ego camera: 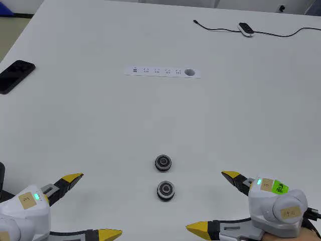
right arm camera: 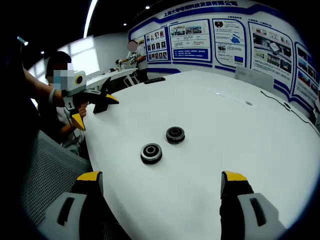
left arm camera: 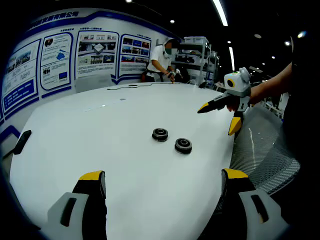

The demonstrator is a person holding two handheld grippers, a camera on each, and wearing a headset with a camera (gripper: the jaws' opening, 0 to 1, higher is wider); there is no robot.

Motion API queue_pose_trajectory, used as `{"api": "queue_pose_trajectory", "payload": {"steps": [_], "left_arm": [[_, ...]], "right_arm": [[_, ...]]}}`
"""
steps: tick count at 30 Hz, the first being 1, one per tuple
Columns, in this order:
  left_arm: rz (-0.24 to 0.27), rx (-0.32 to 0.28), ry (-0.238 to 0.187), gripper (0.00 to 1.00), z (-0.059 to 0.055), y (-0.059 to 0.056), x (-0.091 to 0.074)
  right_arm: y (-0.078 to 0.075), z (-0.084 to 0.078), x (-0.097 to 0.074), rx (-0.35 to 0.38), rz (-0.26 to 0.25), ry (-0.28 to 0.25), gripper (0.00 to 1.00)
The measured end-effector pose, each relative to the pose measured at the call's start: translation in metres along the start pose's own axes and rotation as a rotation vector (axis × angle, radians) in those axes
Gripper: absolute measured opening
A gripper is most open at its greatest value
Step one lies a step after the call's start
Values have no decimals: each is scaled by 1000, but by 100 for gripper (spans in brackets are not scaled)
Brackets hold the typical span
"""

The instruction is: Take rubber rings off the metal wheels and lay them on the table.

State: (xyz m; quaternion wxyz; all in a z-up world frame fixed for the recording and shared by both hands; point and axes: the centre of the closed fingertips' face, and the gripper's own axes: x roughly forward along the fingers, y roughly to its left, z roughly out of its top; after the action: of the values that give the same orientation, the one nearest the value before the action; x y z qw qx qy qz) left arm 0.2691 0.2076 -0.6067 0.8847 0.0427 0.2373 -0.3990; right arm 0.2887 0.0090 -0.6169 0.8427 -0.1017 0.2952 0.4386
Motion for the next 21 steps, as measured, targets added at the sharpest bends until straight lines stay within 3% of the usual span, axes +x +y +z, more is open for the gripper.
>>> {"api": "queue_pose_trajectory", "payload": {"steps": [21], "left_arm": [[-14,-3,24,96,-5,3,6]], "right_arm": [[0,-3,3,19,10,19,99]]}}
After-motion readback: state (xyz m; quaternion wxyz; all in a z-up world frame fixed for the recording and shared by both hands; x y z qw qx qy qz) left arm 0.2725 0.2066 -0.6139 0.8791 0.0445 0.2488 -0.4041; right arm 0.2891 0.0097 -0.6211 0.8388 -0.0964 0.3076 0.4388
